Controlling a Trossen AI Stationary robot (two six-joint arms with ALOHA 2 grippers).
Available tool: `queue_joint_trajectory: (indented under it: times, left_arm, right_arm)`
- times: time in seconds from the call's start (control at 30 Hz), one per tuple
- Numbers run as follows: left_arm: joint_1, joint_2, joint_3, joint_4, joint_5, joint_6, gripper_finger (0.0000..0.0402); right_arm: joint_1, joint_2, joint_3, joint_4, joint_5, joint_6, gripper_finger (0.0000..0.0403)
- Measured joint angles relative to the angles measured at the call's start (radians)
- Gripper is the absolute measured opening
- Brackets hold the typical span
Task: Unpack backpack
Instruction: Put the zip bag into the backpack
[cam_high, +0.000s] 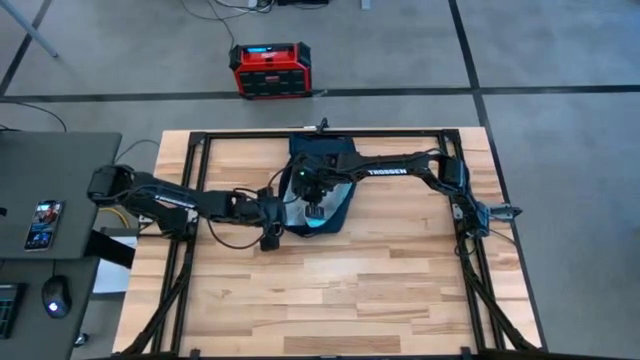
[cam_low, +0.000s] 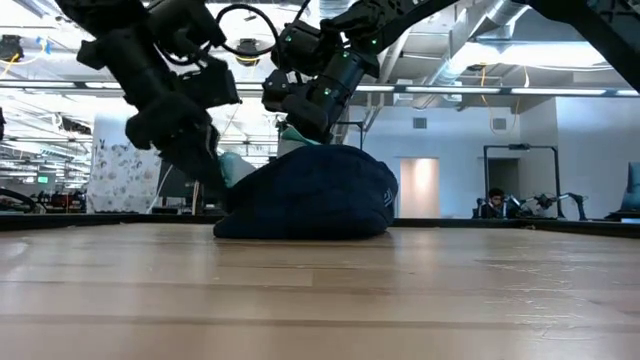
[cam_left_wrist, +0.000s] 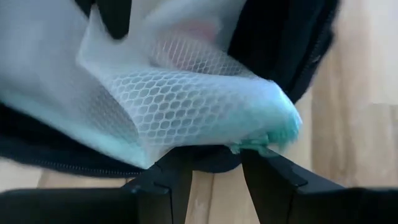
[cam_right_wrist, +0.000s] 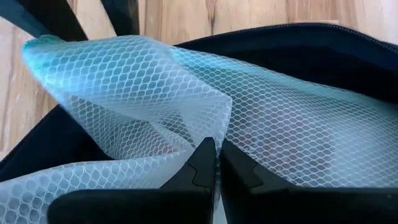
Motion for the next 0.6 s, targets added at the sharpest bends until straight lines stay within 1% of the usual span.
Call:
queue_joint_trajectory:
  times: [0.1,0.17,0.27,0.43,0.5,0.53,0.6]
  left_arm:
    - [-0.007,-0.001,0.005,0.008,0.008,0.091,0.0120]
    - [-0.007,0.024,0.001,0.009,0.011,0.149,0.0120]
    - [-0.004,0.084,-0.005,0.009,0.016,0.210,0.0120]
    - [-0.005,0.200,0.008,0.033,0.009,0.249,0.0117]
    - [-0.005,0.227,0.033,0.022,0.007,0.230,0.0099]
    - [-0.007,0.232,0.050,0.001,0.008,0.220,0.0081]
    - [-0.018,0.230,0.090,-0.070,0.008,0.194,0.0031]
  right_arm:
    - [0.001,-0.001,0.000,-0.004,-0.004,-0.012,0.0000]
    - [0.004,-0.001,0.000,0.002,-0.004,-0.013,0.0000]
    - [0.008,-0.001,0.000,0.014,-0.005,-0.013,0.0000]
    - [0.021,-0.001,0.000,0.025,-0.005,-0.014,0.0000]
    - [0.021,-0.001,0.000,0.024,-0.005,-0.016,0.0000]
    - [0.021,-0.001,0.000,0.021,-0.005,-0.016,0.0000]
    - [0.019,-0.001,0.000,0.011,-0.005,-0.016,0.0000]
